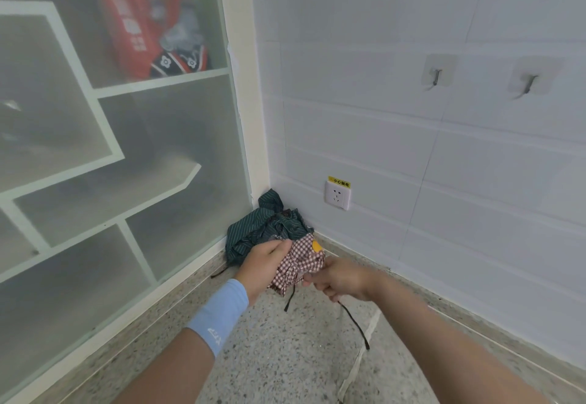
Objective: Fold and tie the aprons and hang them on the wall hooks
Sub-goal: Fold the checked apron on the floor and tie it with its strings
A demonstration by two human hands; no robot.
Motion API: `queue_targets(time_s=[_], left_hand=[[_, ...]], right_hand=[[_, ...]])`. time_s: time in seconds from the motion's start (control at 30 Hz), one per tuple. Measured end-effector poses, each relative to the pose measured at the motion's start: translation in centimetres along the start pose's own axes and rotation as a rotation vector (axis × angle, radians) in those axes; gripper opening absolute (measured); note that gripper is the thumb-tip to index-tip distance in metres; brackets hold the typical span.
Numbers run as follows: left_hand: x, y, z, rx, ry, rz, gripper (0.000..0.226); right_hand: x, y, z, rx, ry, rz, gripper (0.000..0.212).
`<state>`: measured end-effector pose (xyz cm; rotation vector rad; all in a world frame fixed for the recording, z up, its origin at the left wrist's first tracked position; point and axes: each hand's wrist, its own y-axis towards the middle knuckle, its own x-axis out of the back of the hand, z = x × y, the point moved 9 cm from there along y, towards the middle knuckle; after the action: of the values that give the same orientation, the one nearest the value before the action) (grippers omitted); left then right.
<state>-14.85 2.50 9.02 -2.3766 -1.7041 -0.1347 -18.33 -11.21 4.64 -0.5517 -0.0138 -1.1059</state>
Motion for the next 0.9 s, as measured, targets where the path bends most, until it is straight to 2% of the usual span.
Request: queue_targets(time_s=[0.1,0.2,0.27,0.37,0.47,0.53,0.63,0.7,0.8,0.9], left_hand=[[-1.3,-0.9,0.9,0.023,0.175,0.224,0.037],[-2.4,-1.1,2.2,0.019,0.406,0.324,0.045],[-2.8,-1.1,2.3,-0.026,0.491,0.297,0.042],[-2.3,-0.8,2.6,-0.080,0.562,0.183,0.045],[-2.5,-0.7,4.5,0.048,0.564,0.220,0.043],[-1.6,-0.2,5.4,0.142,0.530,0.132,0.041],[1.0,0.4,6.5,0.249,0.372,-0.092,0.041],[1.8,0.6,6.9,0.283,0.340,-0.162,0.043],[2.5,0.5,7.7,0.302,0.224,-0.243,0.037],[3.3,0.5,8.4,0.305,0.040,-0.341,0.025]], right_hand=[[2.2,0.1,-0.2,-0.075,-0.229,-0.049,0.029],[2.6,0.2,0.8,-0.123,-0.402,0.007,0.025],[2.4,0.1,1.5,-0.175,-0.504,0.038,0.032],[1.5,0.1,4.1,-0.082,-0.808,0.019,0.032],[0.0,1.0,4.6,-0.076,-0.989,0.015,0.034],[-0.9,1.3,4.6,-0.070,-1.068,-0.005,0.035],[-1.8,0.8,6.5,0.059,-1.121,-0.148,0.031],[-2.5,0.1,7.5,0.142,-1.119,-0.246,0.025],[-4.4,-0.3,6.7,0.185,-1.085,-0.253,0.021],[-5.4,-0.5,4.8,0.219,-0.778,-0.264,0.018]])
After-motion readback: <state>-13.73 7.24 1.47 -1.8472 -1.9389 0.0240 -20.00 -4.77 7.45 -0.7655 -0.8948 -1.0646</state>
